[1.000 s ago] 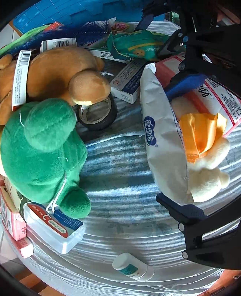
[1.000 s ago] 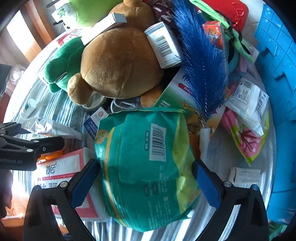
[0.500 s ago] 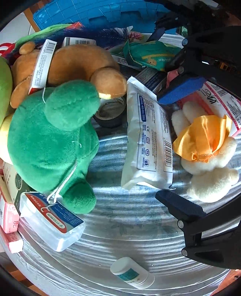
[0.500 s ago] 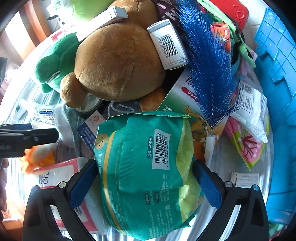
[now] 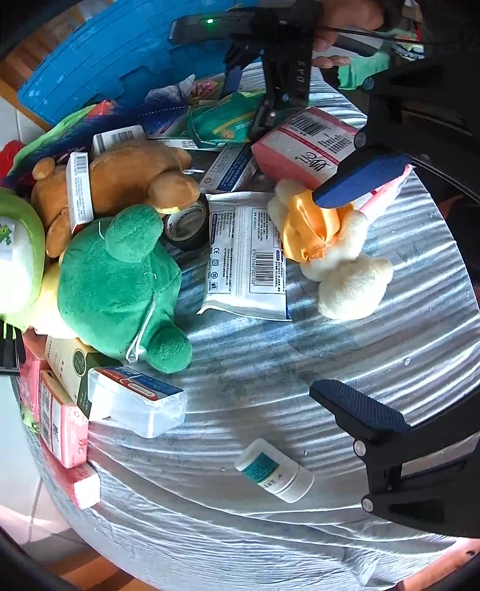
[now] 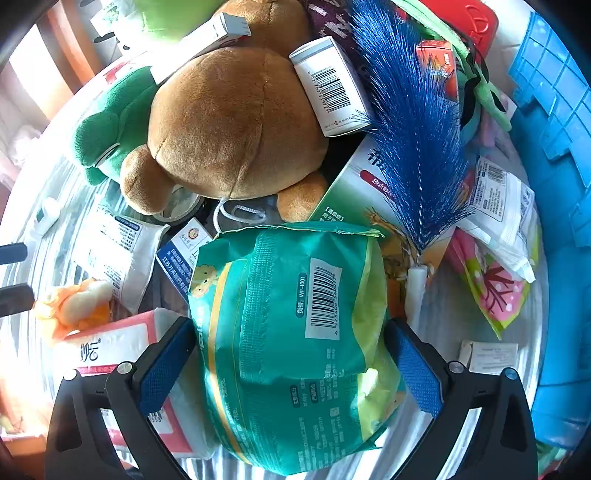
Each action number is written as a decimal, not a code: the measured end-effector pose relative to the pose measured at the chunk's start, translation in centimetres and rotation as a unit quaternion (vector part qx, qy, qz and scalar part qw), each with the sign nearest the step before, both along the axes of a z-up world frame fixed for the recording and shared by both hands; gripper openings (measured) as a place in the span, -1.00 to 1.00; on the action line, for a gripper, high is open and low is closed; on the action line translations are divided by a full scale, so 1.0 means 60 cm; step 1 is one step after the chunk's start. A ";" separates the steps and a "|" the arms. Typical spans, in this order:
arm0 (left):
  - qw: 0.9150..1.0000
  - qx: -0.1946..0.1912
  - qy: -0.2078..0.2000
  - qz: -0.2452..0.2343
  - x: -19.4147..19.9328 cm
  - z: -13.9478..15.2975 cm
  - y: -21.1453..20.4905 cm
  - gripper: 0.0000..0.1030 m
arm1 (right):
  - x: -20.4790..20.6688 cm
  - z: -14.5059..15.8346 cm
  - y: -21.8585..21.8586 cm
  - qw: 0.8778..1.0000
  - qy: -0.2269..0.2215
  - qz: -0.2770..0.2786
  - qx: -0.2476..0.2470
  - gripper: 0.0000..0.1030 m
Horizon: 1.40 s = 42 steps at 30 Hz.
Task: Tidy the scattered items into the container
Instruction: 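Grasp the green wipes bag with the right tool while the left tool grasps the white plush duck, then lift the green wipes bag and white plush duck off the pile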
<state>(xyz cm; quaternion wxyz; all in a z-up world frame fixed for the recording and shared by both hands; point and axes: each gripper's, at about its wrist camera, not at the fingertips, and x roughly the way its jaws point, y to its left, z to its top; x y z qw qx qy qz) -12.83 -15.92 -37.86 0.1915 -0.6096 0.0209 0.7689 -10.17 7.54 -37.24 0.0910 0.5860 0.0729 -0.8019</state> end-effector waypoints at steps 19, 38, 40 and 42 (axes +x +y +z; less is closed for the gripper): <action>0.981 -0.070 0.033 -0.179 -0.005 -0.061 0.064 0.85 | 0.003 0.009 0.000 1.000 -0.002 0.000 0.006 1.00; 0.990 -0.053 0.009 -0.131 -0.047 -0.100 0.077 -0.22 | 0.000 0.022 0.009 1.000 -0.006 -0.004 0.011 0.99; 0.991 -0.049 0.006 -0.127 -0.048 -0.098 0.074 -0.23 | 0.001 0.026 0.009 1.000 -0.009 -0.001 0.009 0.92; 0.992 -0.045 0.005 -0.121 -0.048 -0.094 0.070 -0.23 | 0.004 0.032 0.008 1.000 -0.007 0.004 0.011 0.78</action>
